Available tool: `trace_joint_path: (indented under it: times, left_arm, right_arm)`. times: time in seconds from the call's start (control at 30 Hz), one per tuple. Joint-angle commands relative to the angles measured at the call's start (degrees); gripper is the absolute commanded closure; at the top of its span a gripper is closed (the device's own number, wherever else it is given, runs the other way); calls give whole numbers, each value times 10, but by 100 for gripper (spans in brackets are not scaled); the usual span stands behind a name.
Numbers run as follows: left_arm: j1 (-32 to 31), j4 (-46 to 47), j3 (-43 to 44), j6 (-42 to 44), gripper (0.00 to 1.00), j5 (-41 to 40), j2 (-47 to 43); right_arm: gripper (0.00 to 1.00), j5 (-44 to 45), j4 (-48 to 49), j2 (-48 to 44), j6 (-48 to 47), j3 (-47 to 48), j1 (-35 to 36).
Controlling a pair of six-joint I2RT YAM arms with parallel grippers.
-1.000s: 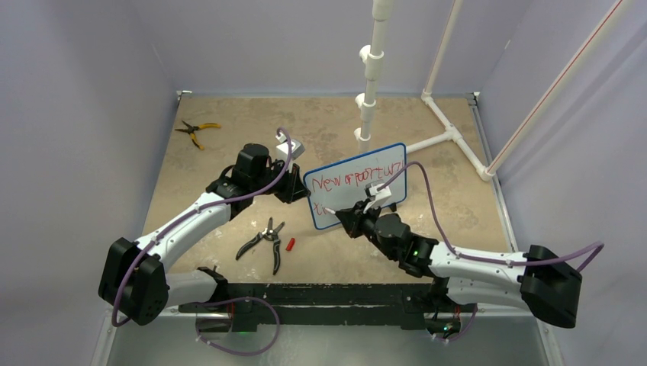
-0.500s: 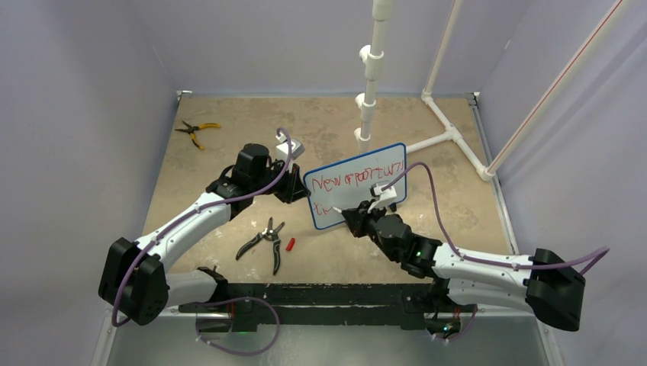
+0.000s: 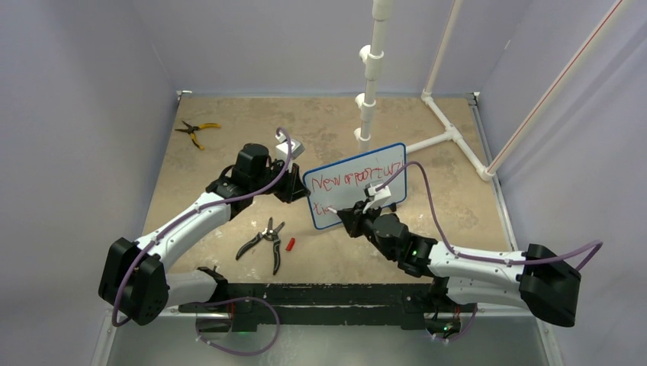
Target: Write a sentence on the whiteboard
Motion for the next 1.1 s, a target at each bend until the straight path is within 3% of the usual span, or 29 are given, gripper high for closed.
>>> trace_joint_path:
  times: [0.0, 1.07]
  left_arm:
    - [1, 18, 2, 1, 100, -2, -6]
    - [1, 18, 1, 1, 100, -1, -7]
  right_arm:
    - [100, 2, 31, 8, -9, 15, -2]
    - [100, 60, -64, -23, 45, 6, -2]
